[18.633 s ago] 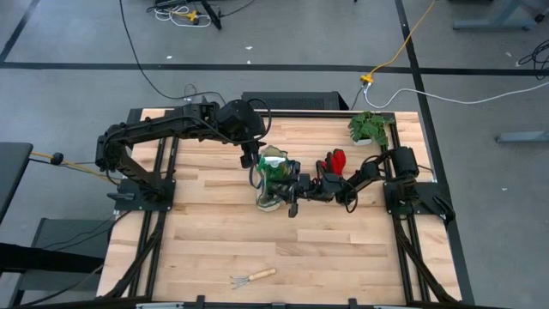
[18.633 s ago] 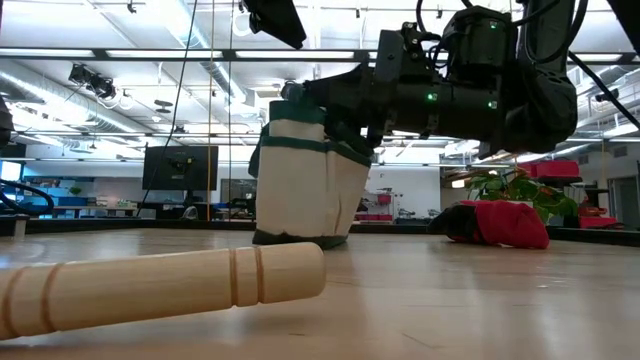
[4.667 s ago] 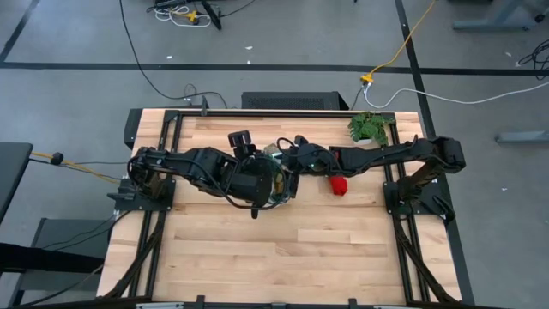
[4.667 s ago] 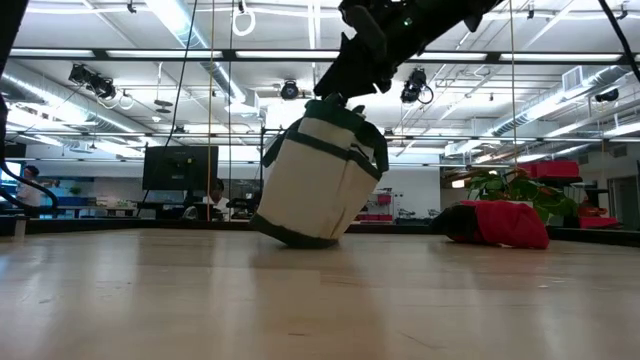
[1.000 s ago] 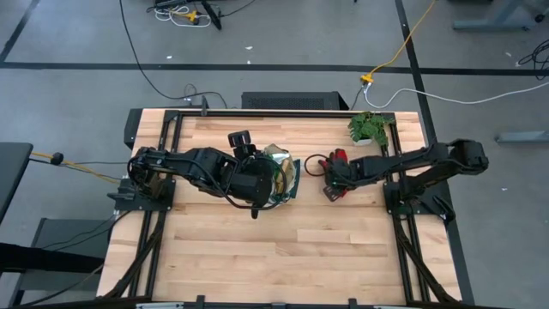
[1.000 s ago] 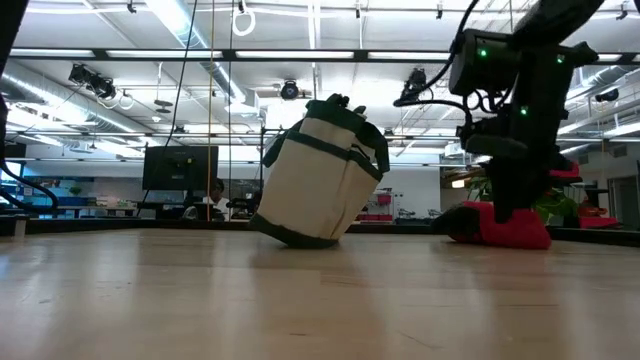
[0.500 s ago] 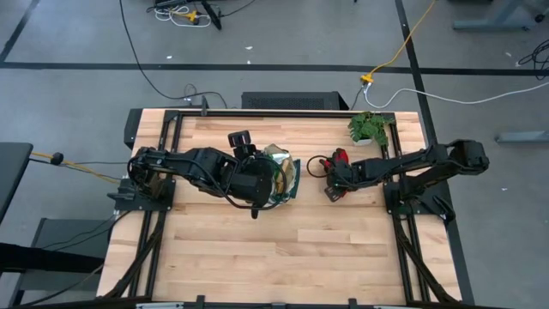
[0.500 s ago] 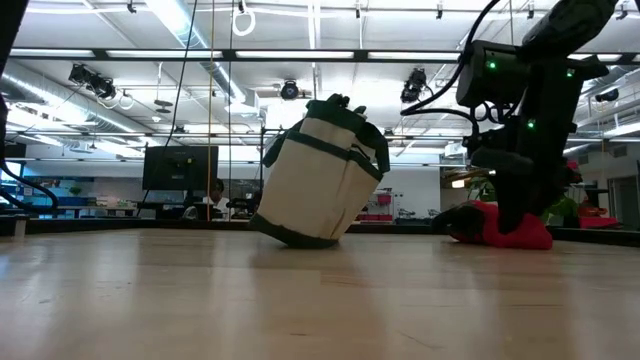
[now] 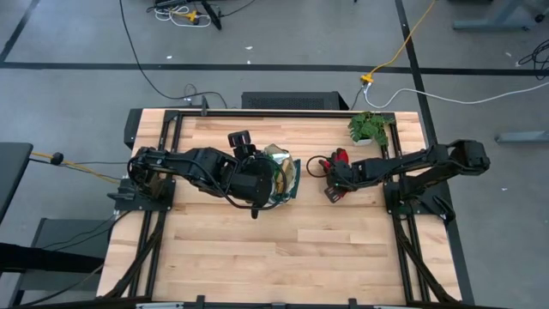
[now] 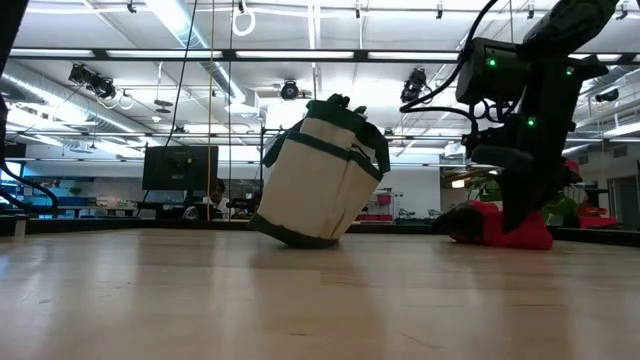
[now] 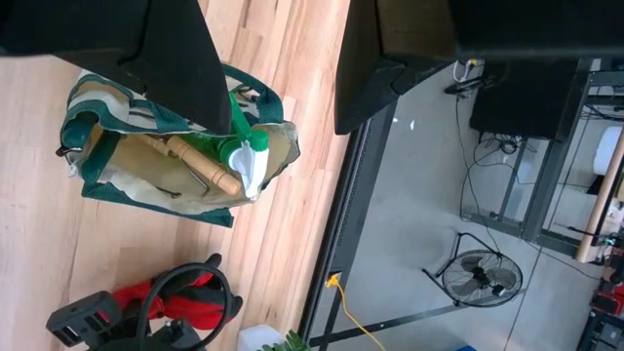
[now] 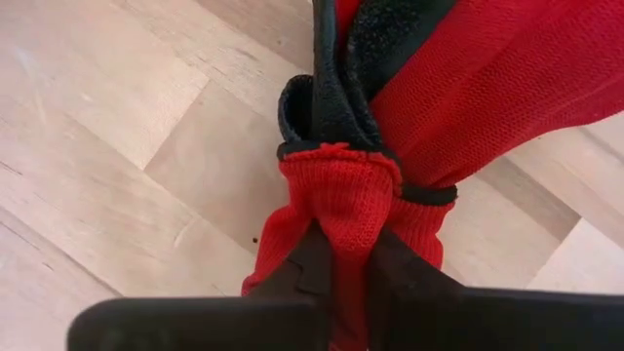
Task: Pick & Place Garden tools in Gardening bag
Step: Put the red gloves into the brown gardening bag
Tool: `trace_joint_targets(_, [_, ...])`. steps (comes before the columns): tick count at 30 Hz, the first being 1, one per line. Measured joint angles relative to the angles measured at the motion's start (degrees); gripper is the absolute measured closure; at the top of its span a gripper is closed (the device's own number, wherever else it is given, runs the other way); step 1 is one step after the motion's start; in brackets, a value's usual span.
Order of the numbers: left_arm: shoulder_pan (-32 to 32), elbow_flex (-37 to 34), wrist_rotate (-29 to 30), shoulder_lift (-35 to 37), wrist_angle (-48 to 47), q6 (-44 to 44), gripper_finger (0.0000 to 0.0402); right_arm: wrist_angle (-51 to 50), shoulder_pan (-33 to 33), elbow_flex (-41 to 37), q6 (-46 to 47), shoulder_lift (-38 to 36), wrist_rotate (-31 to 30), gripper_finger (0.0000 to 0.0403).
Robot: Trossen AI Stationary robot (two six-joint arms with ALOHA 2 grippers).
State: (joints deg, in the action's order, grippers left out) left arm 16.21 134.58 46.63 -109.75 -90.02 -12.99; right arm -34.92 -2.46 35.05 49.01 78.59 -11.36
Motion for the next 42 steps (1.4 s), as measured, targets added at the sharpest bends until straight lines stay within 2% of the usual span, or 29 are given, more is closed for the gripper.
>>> trace_joint_targets(6, [-0.01,0.0,0.0,0.0,0.0,-0.27,0.0211,-0.44,0.0,1.15,-1.85,0.14,0.41,0.0388])
trace_joint_targets(11, [-0.02,0.0,0.0,0.0,0.0,-0.33,0.0211,-1.26,0.02,6.11,-6.11,0.26,0.8,0.0388])
trace_joint_targets(23, [-0.01,0.0,0.0,0.0,0.0,-0.35,0.0211,-13.54,0.03,21.83,-13.54,0.17,-8.69,0.0388])
trace_joint_targets(28, [-0.01,0.0,0.0,0.0,0.0,-0.35,0.0211,-13.81,0.04,26.03,-16.23,-2.27,-10.73,0.0388])
trace_joint_targets(33, [-0.02,0.0,0.0,0.0,0.0,-0.35,0.0211,-10.2,1.14,26.4,-17.53,-8.44,-13.77,0.0388])
trace_joint_targets(35, [-0.02,0.0,0.0,0.0,0.0,-0.35,0.0211,-5.89,2.15,26.21,-18.89,-10.7,-14.78,0.0388])
trace_joint_targets(42, [0.0,0.02,0.02,0.0,0.0,-0.35,0.0211,11.18,6.01,21.79,-25.86,-13.88,-10.24,0.0388])
